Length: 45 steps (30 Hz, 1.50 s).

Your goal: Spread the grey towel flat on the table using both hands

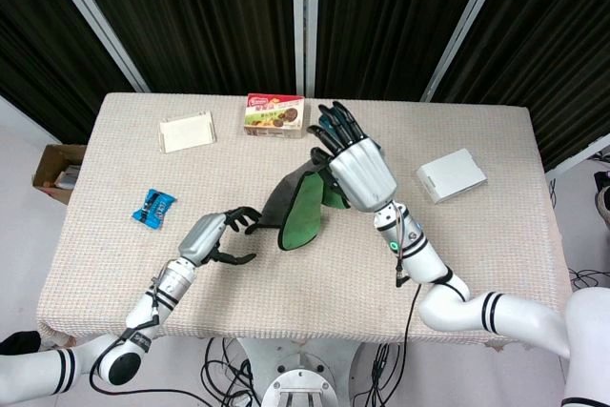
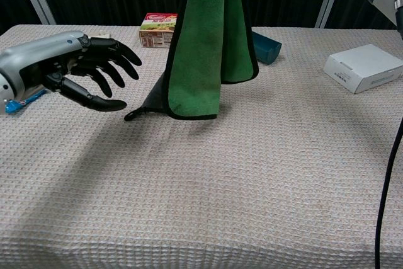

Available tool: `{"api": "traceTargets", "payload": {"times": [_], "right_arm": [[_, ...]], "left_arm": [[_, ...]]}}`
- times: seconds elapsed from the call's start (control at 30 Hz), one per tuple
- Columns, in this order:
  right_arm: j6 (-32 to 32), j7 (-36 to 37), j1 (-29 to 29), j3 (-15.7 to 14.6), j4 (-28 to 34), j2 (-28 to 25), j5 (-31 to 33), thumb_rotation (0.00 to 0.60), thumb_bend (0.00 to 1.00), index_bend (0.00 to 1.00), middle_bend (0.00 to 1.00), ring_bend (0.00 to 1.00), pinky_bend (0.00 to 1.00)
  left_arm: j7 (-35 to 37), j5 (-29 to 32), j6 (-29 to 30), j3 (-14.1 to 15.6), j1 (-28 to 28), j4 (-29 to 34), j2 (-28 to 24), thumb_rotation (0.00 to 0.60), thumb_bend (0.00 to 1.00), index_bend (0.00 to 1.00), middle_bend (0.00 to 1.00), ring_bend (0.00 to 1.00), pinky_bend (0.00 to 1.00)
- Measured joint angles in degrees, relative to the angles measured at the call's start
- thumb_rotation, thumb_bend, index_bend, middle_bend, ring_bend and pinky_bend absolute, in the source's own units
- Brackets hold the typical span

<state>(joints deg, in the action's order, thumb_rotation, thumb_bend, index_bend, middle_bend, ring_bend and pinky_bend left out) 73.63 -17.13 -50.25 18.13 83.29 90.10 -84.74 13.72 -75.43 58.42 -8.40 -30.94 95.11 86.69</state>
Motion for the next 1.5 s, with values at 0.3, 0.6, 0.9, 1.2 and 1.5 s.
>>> {"api": "traceTargets", "payload": {"times": [0.3,0.6,0.9,1.2,1.5], "right_arm": [[-0.74,-0.68,-0.79,1.23,-0.34,0.75,1.21,0.6,0.44,0.66,0.25,0.0,0.0],[-3.58,-3.9,-4.31,3.8,-0.98,3.08,4.08,0.6,0.44,0.66,0.25,0.0,0.0],[-3.78,-4.33,-5.57,4.32,-1.5,4.3,4.76,0.6,0.44,0.66,0.25,0.0,0.0],[-1.94,-2.35,-3.42,2.29,-0.4,3.29,3.71,0.6,0.44,0.66,0.25,0.0,0.0],[-0.25,1.81,-0.3,1.89,1.13,0.19,4.07,0.6,0.44,0.66,0.25,0.0,0.0]], "left_arm": [[-2.13,3.93,-2.8,-0.9,-1.78,0.2,1.61,0.6,0.16,0.29,0.29,0.32,0.4],[-2.38,16.45,-9.21,-5.75,-5.88,1.92,2.45,0.6,0.16,0.36,0.28,0.31,0.39],[-5.17,23.3,-10.73,-7.02,-8.9,0.45,5.11,0.6,0.24,0.52,0.32,0.32,0.4],[-4.72,22.09,-6.65,-7.05,-7.48,0.15,5.84,0.6,0.53,0.76,0.51,0.42,0.41],[-7.43,17.86,-3.33,-7.18,-5.83,2.79,-2.88,0.6,0.53,0.76,0.51,0.42,0.4]]}}
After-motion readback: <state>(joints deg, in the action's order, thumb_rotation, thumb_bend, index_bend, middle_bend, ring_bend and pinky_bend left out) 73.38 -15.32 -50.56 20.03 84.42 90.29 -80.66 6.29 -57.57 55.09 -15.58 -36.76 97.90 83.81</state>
